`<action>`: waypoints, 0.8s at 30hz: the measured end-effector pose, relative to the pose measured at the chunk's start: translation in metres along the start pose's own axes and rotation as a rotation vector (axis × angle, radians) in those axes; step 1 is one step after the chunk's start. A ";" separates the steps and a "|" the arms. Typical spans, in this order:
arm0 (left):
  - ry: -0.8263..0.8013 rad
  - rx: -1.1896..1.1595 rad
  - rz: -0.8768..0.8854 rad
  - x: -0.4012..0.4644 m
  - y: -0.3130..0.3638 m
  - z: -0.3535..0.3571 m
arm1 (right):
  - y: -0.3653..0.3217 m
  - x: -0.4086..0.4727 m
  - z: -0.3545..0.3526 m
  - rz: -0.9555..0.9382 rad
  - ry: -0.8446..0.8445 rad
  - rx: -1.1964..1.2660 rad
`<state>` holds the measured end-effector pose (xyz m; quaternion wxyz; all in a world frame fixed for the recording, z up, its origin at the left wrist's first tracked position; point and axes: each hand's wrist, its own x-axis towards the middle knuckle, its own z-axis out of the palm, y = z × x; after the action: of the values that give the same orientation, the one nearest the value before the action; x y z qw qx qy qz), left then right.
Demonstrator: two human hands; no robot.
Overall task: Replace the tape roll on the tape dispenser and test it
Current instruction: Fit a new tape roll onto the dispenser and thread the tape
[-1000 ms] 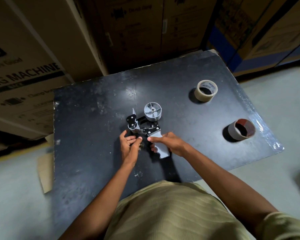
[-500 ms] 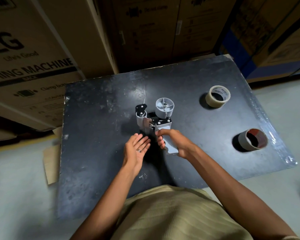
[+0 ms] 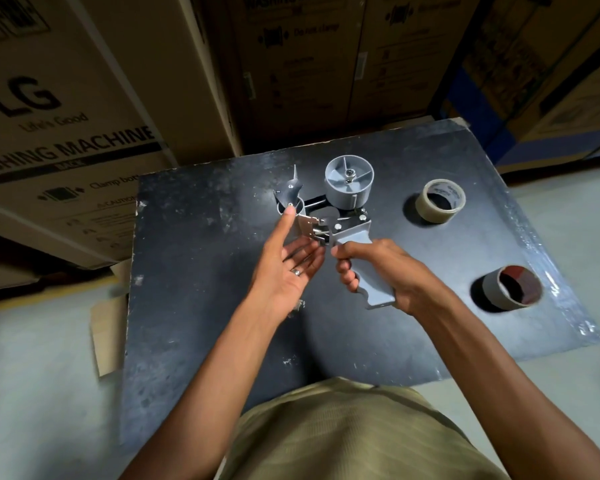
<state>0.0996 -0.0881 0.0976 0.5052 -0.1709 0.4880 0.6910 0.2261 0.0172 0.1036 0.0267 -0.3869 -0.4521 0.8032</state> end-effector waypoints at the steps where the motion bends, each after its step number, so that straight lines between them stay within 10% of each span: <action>1: 0.002 -0.001 0.010 -0.001 0.000 0.003 | -0.001 -0.002 0.000 -0.005 0.003 -0.008; 24: 0.168 -0.015 0.191 -0.007 -0.025 0.016 | 0.000 -0.003 -0.003 0.061 0.010 0.027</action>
<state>0.1287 -0.0784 0.0973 0.3930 -0.1846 0.5374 0.7230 0.2304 0.0181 0.1045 0.0095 -0.4041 -0.4292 0.8077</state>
